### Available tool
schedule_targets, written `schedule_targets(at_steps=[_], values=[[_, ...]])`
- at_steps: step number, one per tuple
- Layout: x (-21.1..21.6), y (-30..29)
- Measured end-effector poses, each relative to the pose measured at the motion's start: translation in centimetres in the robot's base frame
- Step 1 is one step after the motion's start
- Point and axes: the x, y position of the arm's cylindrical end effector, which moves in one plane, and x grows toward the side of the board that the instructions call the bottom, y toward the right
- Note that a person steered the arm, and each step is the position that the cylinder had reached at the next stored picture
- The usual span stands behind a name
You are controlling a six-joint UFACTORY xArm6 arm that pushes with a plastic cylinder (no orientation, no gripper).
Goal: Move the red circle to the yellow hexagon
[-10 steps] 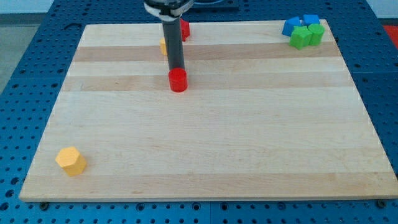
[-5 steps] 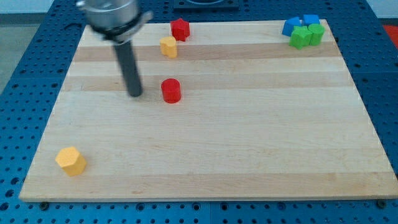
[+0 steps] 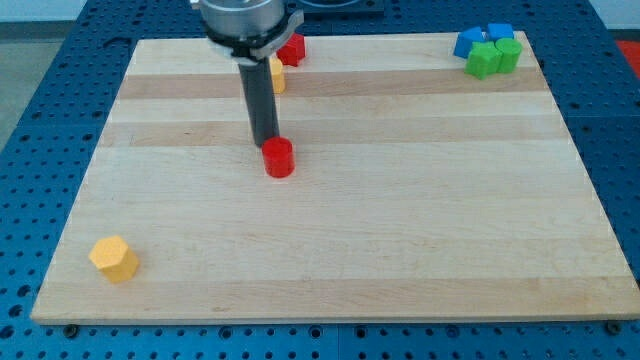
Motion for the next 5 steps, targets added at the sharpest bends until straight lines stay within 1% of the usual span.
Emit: schedule_targets(at_steps=[1, 2, 3, 4, 5], values=[[2.5, -2.3], [0.5, 0.6], [-1.9, 4.8], [-1.5, 10.0], [0.6, 8.1]])
